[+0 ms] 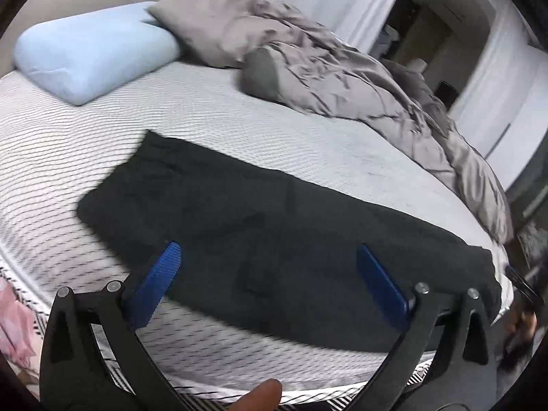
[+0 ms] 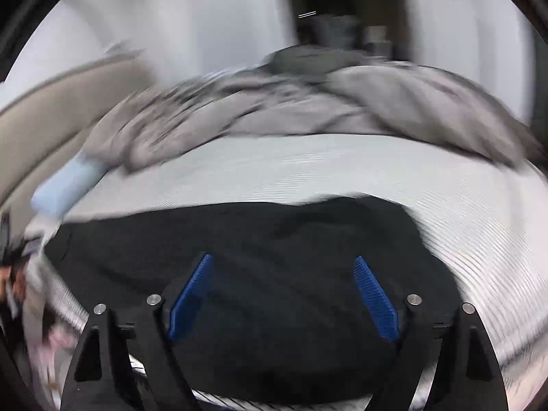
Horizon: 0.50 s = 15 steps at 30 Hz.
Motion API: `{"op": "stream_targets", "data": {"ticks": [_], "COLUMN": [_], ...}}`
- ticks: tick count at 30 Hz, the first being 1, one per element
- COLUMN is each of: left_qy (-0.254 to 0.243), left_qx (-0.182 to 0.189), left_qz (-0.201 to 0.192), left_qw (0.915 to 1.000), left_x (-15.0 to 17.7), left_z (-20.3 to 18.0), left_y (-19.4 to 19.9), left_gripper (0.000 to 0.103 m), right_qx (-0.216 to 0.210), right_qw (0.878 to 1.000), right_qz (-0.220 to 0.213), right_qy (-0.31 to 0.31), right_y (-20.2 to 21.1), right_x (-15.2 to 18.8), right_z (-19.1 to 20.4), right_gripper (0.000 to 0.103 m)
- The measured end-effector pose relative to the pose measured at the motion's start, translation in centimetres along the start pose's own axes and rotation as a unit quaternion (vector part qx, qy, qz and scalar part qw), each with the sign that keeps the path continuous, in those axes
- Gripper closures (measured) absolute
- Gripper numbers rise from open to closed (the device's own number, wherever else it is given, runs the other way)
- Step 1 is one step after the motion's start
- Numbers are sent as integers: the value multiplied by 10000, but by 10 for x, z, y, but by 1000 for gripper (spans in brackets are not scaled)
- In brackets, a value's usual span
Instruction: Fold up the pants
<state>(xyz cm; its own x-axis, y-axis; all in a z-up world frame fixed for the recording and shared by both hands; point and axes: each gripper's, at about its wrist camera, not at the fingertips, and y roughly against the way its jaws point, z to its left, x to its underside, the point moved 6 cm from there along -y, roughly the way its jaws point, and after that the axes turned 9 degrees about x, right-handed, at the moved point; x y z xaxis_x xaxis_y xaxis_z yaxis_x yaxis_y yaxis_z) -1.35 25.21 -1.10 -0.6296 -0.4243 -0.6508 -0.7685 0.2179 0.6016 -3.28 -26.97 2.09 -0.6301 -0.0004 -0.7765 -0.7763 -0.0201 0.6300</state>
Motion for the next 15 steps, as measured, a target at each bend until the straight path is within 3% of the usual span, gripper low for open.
{"op": "stream_targets", "data": {"ticks": [4, 8, 13, 14, 15], "left_qy": [-310, -385, -410, -398, -382], "left_qx": [141, 224, 195, 172, 154], "left_qz": [122, 301, 486, 524, 542], "left_qw": [9993, 9986, 9978, 9977, 9977], "left_x": [0, 2, 4, 7, 5], "left_z": [-37, -62, -66, -65, -64], "left_y": [-16, -38, -69, -71, -80], "left_gripper": [1, 1, 1, 1, 1], "right_qx": [-650, -793, -1006, -1036, -1117], "right_qw": [9902, 9702, 9454, 9376, 9314], "right_qz": [673, 1106, 1629, 1880, 2063], "right_qy": [1035, 2006, 2636, 2736, 2784], "right_y": [-71, -129, -173, -188, -194], "right_x": [-30, -36, -22, -19, -13], "right_z": [71, 122, 149, 151, 151], "right_gripper": [17, 17, 18, 19, 27]}}
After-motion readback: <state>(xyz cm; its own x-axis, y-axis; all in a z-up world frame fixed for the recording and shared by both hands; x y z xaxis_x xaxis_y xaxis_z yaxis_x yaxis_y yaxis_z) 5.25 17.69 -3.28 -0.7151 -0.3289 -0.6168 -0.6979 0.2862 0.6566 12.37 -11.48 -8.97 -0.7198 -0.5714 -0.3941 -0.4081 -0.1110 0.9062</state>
